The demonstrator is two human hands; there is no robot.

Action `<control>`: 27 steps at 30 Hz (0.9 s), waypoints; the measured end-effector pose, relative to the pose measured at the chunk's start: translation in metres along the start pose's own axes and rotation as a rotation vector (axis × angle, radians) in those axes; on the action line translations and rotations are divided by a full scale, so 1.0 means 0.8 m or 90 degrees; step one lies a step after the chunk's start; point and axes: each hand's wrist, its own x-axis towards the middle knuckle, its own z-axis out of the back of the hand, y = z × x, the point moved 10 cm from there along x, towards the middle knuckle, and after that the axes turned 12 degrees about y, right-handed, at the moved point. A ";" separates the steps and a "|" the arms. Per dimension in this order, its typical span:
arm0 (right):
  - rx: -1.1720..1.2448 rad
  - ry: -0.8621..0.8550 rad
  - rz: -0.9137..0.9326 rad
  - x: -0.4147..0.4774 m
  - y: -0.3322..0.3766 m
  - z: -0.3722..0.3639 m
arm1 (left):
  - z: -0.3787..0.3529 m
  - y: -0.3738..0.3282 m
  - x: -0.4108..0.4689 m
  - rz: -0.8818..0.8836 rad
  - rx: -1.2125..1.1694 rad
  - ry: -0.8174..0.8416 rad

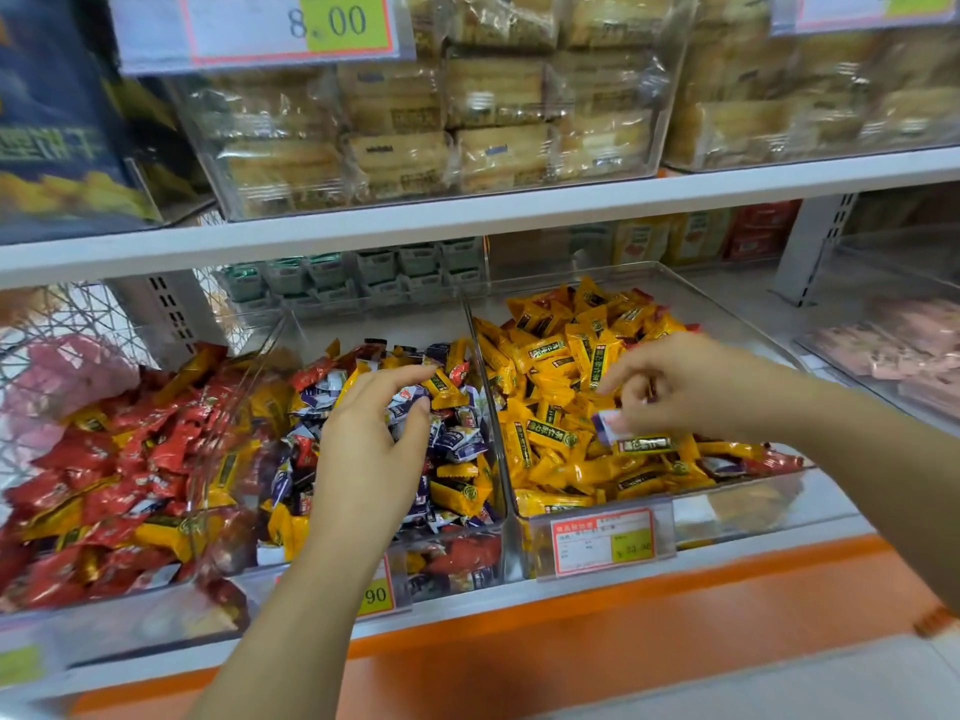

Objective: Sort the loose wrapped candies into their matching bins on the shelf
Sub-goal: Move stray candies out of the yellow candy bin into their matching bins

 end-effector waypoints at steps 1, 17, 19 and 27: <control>0.018 -0.048 0.011 -0.002 0.005 0.012 | -0.001 -0.001 0.001 -0.006 -0.003 -0.001; -0.100 0.189 -0.048 0.146 0.042 -0.056 | 0.005 0.011 0.004 0.004 -0.046 0.007; -0.102 0.204 -0.064 0.150 0.040 -0.060 | 0.006 0.013 0.006 0.007 -0.058 0.009; -0.167 0.132 -0.053 0.146 0.035 -0.046 | 0.007 0.014 0.006 0.012 -0.063 0.012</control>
